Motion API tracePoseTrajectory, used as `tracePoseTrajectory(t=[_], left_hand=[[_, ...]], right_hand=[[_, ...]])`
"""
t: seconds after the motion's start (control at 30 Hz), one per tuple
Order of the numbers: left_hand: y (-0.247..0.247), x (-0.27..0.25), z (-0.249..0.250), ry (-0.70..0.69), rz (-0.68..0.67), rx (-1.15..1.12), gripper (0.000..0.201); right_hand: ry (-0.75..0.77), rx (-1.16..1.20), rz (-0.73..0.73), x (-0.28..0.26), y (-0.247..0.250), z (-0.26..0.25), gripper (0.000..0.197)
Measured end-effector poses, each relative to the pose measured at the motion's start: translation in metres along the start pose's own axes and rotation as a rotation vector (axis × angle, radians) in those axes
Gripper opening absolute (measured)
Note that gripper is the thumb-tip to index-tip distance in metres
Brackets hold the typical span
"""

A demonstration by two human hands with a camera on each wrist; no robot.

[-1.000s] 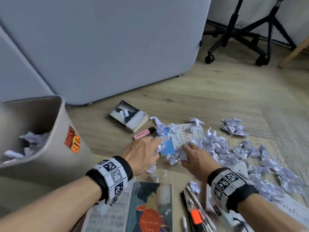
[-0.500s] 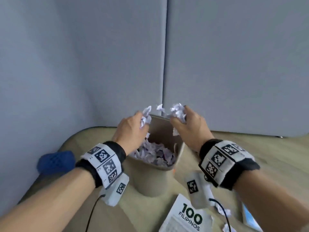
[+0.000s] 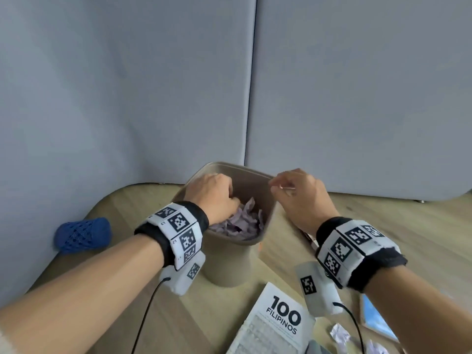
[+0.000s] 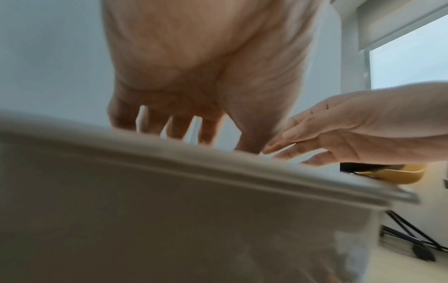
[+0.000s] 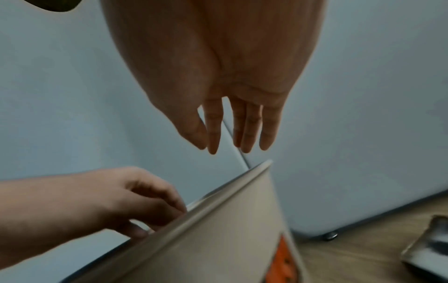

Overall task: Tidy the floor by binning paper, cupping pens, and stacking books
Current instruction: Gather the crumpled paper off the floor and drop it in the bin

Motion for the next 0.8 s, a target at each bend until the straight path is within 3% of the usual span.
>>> tracePoseTrajectory(t=[0.1,0.2,0.33,0.43,0.5,0.6,0.73,0.8], left_hand=[[0.018,-0.008,0.053,-0.094,0.159,-0.118,0.011],[0.006,-0.021,0.122,-0.253,0.178,-0.241,0.011],[-0.053,-0.042,0.203,-0.448,0.021,-0.211,0.013],[-0.135,-0.053,0.222,-0.448,-0.267,-0.103,0.020],[-0.197,-0.064,0.216,-0.427,-0.461,0.020,0.035],[-0.270,-0.085,0.209,-0.454,-0.640,0.145,0.071],[-0.324,-0.097,0.216,-0.514,-0.713,0.253,0.125],[-0.336,-0.102,0.226,-0.598,-0.688,0.315,0.135]], right_hand=[[-0.093,-0.007,0.055,-0.023,0.034,0.044,0.010],[-0.234,-0.079,0.020,-0.058,0.049,0.102,0.010],[-0.342,-0.229,-0.197,-0.121,0.044,0.171,0.013],[-0.405,-0.320,-0.332,-0.175,0.036,0.215,0.012],[-0.452,-0.387,-0.417,-0.211,0.024,0.242,0.020],[-0.551,-0.511,-0.529,-0.257,0.004,0.275,0.040],[-0.666,-0.625,-0.441,-0.291,0.014,0.310,0.063],[-0.693,-0.661,-0.409,-0.302,0.018,0.322,0.074]])
Point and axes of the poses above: each hand's wrist, its own x-axis towards the middle knuckle, its own y-axis out of the back of the hand, z = x × y, the point moved 10 cm from there along x, towards the middle knuckle, and after that the axes turned 4 degrees about -z, right-handed, at the moved point
